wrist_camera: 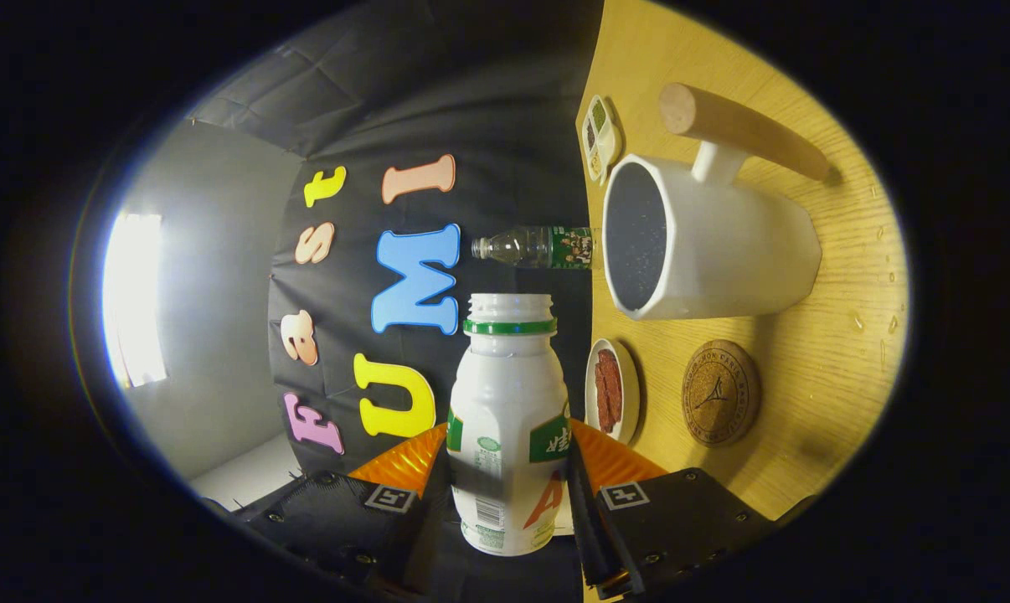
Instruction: Take the bottle from table, then pour the juice into the cup, finally place the bottle on the coaster
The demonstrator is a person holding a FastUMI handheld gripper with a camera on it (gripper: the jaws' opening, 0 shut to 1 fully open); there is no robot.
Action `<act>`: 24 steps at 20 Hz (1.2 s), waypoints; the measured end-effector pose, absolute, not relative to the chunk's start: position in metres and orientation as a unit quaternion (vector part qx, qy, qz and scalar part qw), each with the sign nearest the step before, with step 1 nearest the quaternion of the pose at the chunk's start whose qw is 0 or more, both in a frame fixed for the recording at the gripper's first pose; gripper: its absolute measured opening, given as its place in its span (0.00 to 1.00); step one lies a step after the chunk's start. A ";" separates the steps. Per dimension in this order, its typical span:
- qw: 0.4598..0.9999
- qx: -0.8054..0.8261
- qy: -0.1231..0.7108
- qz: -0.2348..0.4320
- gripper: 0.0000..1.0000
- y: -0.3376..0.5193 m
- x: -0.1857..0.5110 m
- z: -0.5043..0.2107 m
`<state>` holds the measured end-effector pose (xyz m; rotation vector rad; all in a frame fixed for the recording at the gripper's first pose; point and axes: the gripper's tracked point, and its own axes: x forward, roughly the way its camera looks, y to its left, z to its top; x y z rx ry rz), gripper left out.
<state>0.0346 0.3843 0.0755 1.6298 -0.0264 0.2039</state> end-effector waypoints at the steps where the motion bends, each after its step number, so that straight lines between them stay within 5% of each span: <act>1: 0.678 0.730 -0.013 0.091 0.65 0.384 0.035 0.076; 24: 0.621 0.776 -0.043 0.098 0.65 0.375 0.031 0.091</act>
